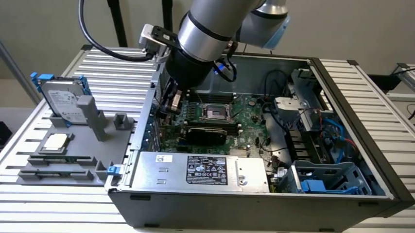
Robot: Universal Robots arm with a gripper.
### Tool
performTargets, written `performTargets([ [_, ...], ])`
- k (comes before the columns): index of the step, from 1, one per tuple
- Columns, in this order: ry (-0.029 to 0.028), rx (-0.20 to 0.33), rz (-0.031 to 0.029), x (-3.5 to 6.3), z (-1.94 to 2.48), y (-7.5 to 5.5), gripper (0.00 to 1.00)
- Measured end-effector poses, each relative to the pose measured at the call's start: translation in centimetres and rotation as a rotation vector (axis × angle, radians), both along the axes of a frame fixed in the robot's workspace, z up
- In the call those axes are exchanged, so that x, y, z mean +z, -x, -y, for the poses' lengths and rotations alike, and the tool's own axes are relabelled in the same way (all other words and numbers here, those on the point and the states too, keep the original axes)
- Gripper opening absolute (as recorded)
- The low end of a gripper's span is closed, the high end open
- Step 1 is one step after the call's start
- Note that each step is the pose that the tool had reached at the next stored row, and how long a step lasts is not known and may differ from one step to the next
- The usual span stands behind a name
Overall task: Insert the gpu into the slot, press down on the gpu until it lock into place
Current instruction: 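Press down on the gpu until it lock into place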
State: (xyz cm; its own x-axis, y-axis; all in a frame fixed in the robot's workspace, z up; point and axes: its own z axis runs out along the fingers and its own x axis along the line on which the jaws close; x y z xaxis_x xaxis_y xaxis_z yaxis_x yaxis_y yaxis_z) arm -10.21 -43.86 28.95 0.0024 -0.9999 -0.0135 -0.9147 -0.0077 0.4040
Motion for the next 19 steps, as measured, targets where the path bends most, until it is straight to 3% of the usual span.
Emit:
performTargets([
  [9, 0.0002, -0.001, -0.0001, -0.46, -0.03, 0.1, 0.11],
  [15, 0.0002, -0.001, 0.0005, 0.52, -0.03, -0.3, 0.11],
  [17, 0.0002, -0.001, 0.0096, 0.67, -0.04, -0.4, 0.11],
  [18, 0.0003, -0.001, 0.021, 0.68, -0.03, -0.4, 0.11],
  [19, 0.0003, 0.0, 0.0379, 0.68, -0.03, -0.5, 0.11],
])
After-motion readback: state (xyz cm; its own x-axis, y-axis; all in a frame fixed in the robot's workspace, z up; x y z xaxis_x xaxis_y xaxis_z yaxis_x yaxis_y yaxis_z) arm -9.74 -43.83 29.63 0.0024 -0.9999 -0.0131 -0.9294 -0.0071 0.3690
